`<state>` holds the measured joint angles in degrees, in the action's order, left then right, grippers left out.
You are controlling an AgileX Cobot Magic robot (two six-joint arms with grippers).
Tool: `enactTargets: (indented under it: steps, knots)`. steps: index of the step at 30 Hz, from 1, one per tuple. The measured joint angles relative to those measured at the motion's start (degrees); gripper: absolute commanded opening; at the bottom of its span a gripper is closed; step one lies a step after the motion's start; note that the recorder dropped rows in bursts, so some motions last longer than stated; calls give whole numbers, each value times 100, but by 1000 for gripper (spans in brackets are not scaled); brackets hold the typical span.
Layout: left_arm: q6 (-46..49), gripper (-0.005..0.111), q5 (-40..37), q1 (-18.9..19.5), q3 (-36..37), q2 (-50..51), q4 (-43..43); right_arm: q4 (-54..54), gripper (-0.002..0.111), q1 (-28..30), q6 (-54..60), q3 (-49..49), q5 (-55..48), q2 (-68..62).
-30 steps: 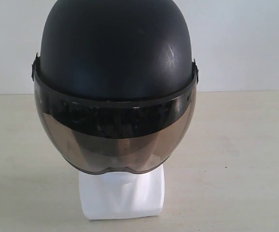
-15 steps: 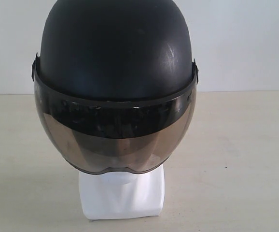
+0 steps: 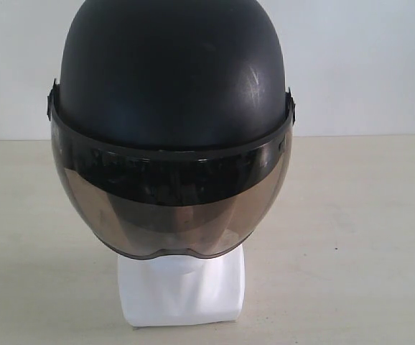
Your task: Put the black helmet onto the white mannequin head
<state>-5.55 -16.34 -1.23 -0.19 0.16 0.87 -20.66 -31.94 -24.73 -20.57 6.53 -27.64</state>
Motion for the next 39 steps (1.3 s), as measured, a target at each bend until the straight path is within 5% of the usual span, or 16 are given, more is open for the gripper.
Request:
enactTargets:
  steps: [4, 10, 20, 31, 39]
  knots:
    - [0, 4, 0, 0, 0, 0, 0, 726, 0, 0, 0, 951, 930, 237]
    - [0, 4, 0, 0, 0, 0, 0, 1266, 0, 0, 164, 1815, 973, 1331]
    - [0, 4, 0, 0, 0, 0, 0, 2327, 0, 0, 2179, 2020, 48, 2728]
    - [0, 4, 0, 0, 0, 0, 0, 2468, 0, 13, 2473, 2029, -1670, 2728]
    - [0, 4, 0, 0, 0, 0, 0, 2468, 0, 1504, 2417, 2064, -2562, 2728]
